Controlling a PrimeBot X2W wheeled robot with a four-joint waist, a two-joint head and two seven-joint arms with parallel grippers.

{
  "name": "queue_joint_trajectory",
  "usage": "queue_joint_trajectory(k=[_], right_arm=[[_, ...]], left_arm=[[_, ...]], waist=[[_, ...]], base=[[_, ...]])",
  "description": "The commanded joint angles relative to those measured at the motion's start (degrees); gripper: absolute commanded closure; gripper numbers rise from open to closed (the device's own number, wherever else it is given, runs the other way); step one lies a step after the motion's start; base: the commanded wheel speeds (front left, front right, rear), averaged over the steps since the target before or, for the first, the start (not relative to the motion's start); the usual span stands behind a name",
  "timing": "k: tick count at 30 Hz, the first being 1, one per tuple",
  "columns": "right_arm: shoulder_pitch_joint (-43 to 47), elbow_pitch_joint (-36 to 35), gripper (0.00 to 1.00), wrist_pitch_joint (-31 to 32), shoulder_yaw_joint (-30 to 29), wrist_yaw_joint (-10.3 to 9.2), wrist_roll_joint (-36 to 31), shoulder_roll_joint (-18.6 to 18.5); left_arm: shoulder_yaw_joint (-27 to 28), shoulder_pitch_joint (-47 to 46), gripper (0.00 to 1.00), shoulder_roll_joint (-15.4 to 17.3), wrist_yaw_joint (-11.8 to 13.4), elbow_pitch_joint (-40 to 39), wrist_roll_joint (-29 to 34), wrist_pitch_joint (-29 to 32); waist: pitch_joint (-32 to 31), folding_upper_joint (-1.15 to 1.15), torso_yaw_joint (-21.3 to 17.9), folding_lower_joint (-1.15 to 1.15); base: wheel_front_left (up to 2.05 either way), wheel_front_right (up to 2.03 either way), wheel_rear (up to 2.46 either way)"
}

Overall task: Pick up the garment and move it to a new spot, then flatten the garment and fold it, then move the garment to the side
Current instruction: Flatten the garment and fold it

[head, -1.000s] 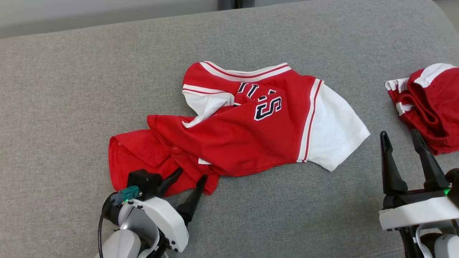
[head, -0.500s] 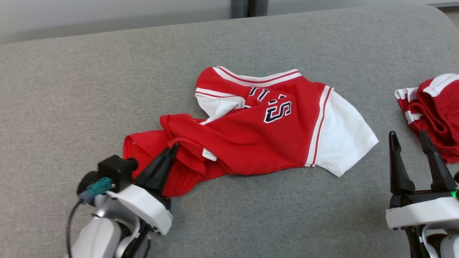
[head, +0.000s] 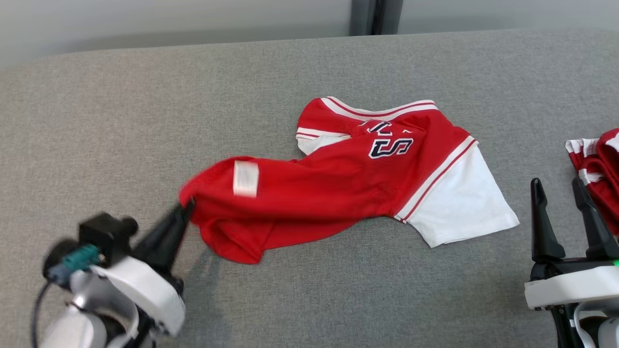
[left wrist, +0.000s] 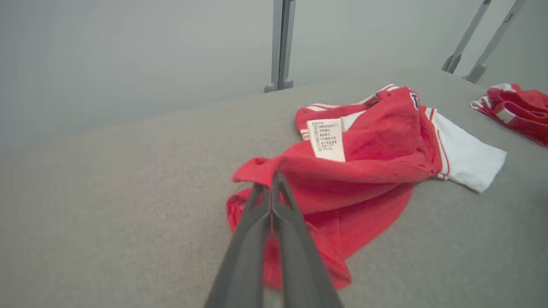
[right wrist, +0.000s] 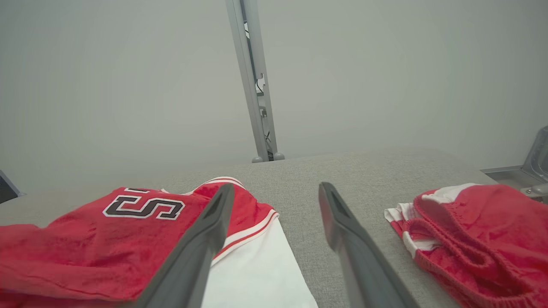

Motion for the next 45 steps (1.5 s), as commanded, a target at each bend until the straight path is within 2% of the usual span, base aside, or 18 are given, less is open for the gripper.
queue_joint_trajectory(k=[1, 4, 5, 11, 12, 13, 14, 21, 30, 34, 39, 45], right_arm=[[-0.08, 0.10, 0.00, 0.30, 0.09, -0.02, 0.12, -0.22], [-0.01, 0.27, 0.00, 0.44, 0.15, -0.02, 0.47, -0.23], [0.18, 0.28, 0.00, 0.37, 0.04, -0.02, 0.59, -0.22], [0.57, 0.19, 0.00, 0.56, -0.41, -0.02, 0.67, -0.23], [0.57, 0.19, 0.00, 0.68, -0.49, -0.02, 0.62, -0.23], [0.47, 0.13, 0.00, 0.80, -0.54, -0.02, 0.50, -0.23], [0.29, 0.06, 0.00, 0.90, -0.55, -0.02, 0.27, -0.23], [0.51, -1.23, 0.00, 1.61, -0.86, -0.02, -1.12, -0.23], [2.34, -3.09, 0.00, 2.90, -0.80, -0.02, -3.96, -0.22], [3.47, -4.09, 0.00, 3.98, -0.55, -0.02, -5.07, -0.22], [4.84, -5.17, 0.00, 5.27, -0.06, -0.02, -5.98, -0.23], [6.32, -6.39, 0.00, 6.33, 0.09, -0.02, -6.06, -0.23]], left_arm=[[-0.32, 1.69, 1.00, -0.28, 0.01, 0.57, -1.47, 1.43], [-0.95, 5.26, 1.00, -1.79, 0.34, 2.11, -5.00, 3.49], [-0.98, 7.05, 1.00, -3.22, 0.35, 3.35, -6.88, 2.76], [-1.63, 8.34, 1.00, -5.57, -0.54, 7.56, -8.62, 0.39], [-1.31, 8.01, 0.90, -5.90, -0.36, 8.29, -8.67, -0.41], [-1.20, 7.64, 0.36, -6.18, -0.12, 8.95, -8.66, -0.83], [-0.97, 7.20, 0.00, -6.31, 0.04, 9.37, -8.44, -1.32], [2.43, 4.83, 0.00, -6.28, 1.76, 9.13, -7.00, -7.36], [6.28, 3.87, 0.00, -7.42, 6.57, 5.83, -2.47, -18.12], [5.92, 5.24, 0.00, -7.21, 8.49, 4.14, 0.29, -20.07], [5.56, 5.57, 0.00, -5.35, 7.88, 5.89, 2.99, -21.46], [5.16, 6.03, 0.00, -5.07, 7.58, 7.74, 2.67, -21.35]], waist=[[0.01, 0.00, 0.07, 0.00], [0.10, 0.00, 0.10, 0.00], [0.28, 0.00, 0.18, 0.00], [0.54, 0.00, 0.64, 0.00], [0.51, 0.00, 0.74, 0.00], [0.48, 0.00, 0.84, 0.00], [0.41, 0.00, 0.93, 0.00], [-1.29, 0.00, 1.39, 0.00], [-5.43, 0.00, 1.80, 0.00], [-7.16, 0.00, 1.92, 0.00], [-8.59, 0.00, 1.96, 0.00], [-9.31, 0.00, 1.78, 0.00]], base=[[0.00, 0.00, 0.00], [0.00, 0.00, 0.00], [0.00, 0.00, 0.00], [0.00, 0.00, 0.00], [0.00, 0.00, 0.00], [0.00, 0.00, 0.00], [0.00, 0.00, 0.00], [0.00, 0.00, 0.00], [0.00, 0.00, 0.00], [0.00, 0.00, 0.00], [0.00, 0.00, 0.00], [0.00, 0.00, 0.00]])
